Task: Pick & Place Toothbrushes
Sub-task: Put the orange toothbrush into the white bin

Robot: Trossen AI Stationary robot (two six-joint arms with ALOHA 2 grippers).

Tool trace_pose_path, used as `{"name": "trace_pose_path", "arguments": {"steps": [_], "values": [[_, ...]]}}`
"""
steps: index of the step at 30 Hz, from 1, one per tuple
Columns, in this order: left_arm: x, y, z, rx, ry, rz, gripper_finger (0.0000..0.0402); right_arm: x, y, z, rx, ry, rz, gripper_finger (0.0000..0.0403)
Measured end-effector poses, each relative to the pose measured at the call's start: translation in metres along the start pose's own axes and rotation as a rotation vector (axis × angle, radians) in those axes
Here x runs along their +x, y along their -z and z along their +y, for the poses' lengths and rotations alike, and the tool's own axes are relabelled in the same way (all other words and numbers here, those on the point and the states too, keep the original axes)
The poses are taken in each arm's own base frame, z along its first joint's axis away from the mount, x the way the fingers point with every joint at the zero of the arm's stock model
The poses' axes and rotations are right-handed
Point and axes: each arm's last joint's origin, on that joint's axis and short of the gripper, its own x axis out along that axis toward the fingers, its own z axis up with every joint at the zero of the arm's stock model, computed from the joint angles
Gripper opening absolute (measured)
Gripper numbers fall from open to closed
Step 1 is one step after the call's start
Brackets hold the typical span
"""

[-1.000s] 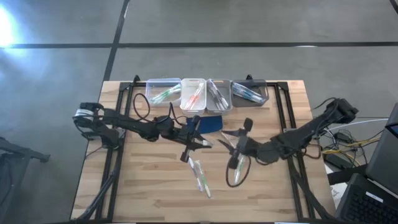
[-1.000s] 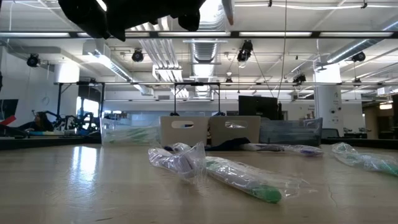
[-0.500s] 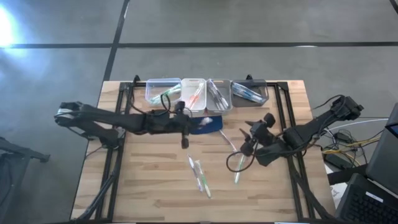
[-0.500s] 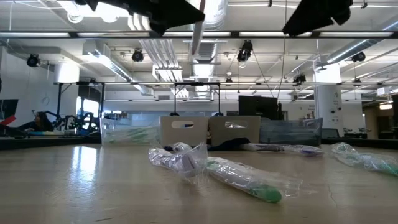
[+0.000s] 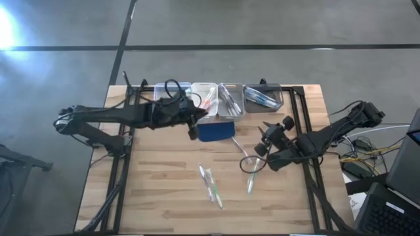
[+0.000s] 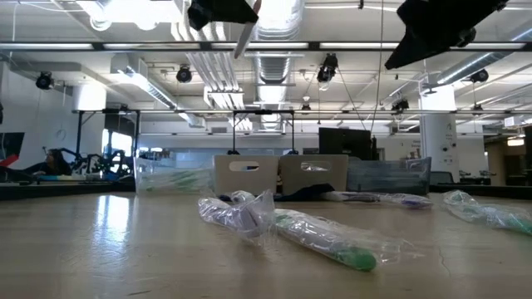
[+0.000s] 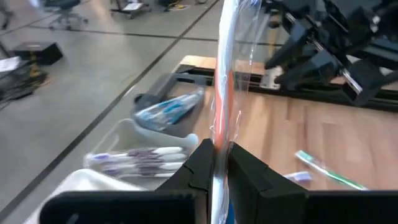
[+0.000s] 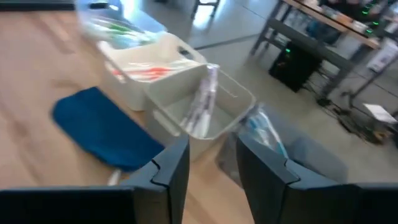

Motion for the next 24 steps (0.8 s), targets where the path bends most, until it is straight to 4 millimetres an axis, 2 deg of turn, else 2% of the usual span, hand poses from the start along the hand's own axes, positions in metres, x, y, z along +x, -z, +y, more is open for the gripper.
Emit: {"name": "trace_pose_path", "arguments": {"steps": [6, 11, 18, 24], "values": [[-0.009, -0.020, 0.018, -0.046, -0.091, 0.046, 0.0032, 0.016, -0.002, -0.022, 0.061, 0.085, 0.032, 0.0102], [-0.007, -0.020, 0.035, -0.092, -0.153, 0.071, 0.0033, 0.022, -0.009, -0.046, 0.139, 0.090, 0.106, 0.0081], [0.016, -0.007, 0.051, -0.101, -0.220, 0.158, 0.0032, 0.017, -0.018, -0.074, 0.194, 0.103, 0.077, 0.0057], [0.043, -0.005, 0.064, -0.109, -0.260, 0.215, 0.0032, 0.011, -0.019, -0.084, 0.246, 0.049, 0.077, 0.0044]]}}
